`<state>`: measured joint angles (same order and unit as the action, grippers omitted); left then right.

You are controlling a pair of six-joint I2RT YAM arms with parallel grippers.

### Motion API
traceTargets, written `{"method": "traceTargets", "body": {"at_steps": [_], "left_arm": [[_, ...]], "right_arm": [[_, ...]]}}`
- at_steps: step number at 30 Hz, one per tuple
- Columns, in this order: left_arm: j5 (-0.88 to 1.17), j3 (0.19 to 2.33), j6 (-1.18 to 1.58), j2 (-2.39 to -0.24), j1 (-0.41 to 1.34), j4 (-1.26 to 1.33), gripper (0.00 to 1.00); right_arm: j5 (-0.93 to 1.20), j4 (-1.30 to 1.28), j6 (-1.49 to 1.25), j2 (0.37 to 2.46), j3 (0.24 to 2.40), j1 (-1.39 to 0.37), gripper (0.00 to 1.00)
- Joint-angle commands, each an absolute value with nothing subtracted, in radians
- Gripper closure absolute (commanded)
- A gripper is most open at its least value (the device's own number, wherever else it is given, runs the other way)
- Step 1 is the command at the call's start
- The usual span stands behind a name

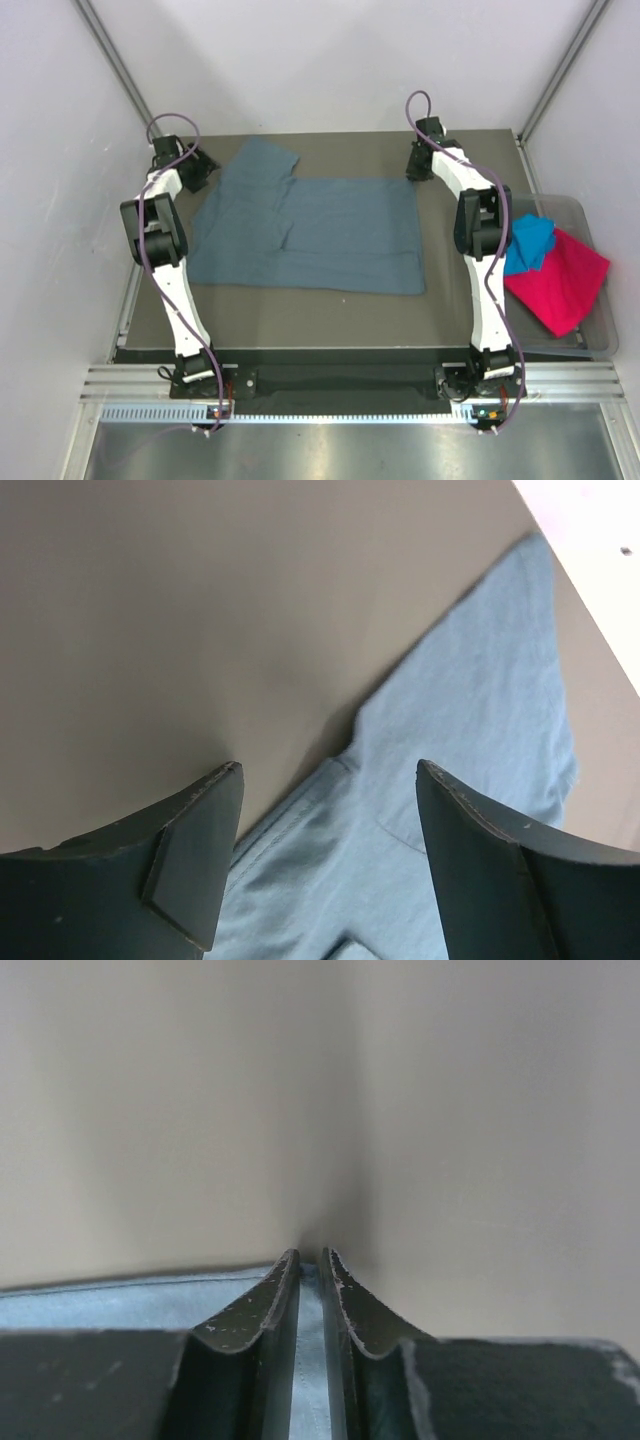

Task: Fold and stack the t-shirts
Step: Fold the tshirt

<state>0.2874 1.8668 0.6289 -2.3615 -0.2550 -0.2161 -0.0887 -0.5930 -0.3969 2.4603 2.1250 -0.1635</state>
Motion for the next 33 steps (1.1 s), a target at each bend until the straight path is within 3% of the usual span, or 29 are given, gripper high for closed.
{"method": "traceTargets", "body": {"at_steps": [1,7,9,15,27,32,33], "left_arm": [[0.366,1.896,0.58,-2.393,-0.247,-0.164,0.25],[0.434,1.942,0.572,-2.434,-0.245,-0.117,0.28],[0.439,1.954,0.572,-2.45,-0.242,-0.115,0.28],[0.373,1.994,0.565,-2.476,-0.232,-0.163,0.27],[0.436,2.051,0.522,-2.545,-0.216,-0.178,0.43],[0.463,2.063,0.543,-2.565,-0.213,-0.155,0.55],[0.466,2.069,0.548,-2.563,-0.213,-0.149,0.62]], "right_arm": [[-0.092,-0.672,-0.437,2.448,2.079,-0.169,0.85],[-0.117,-0.601,-0.466,2.399,2.028,-0.169,0.89],[-0.112,-0.577,-0.459,2.402,2.037,-0.169,0.95],[-0.072,-0.557,-0.462,2.419,2.088,-0.166,1.0],[0.029,-0.5,-0.495,2.393,2.045,-0.143,1.0],[0.026,-0.5,-0.495,2.384,2.056,-0.135,1.0],[0.026,-0.5,-0.495,2.384,2.062,-0.132,1.0]]}}
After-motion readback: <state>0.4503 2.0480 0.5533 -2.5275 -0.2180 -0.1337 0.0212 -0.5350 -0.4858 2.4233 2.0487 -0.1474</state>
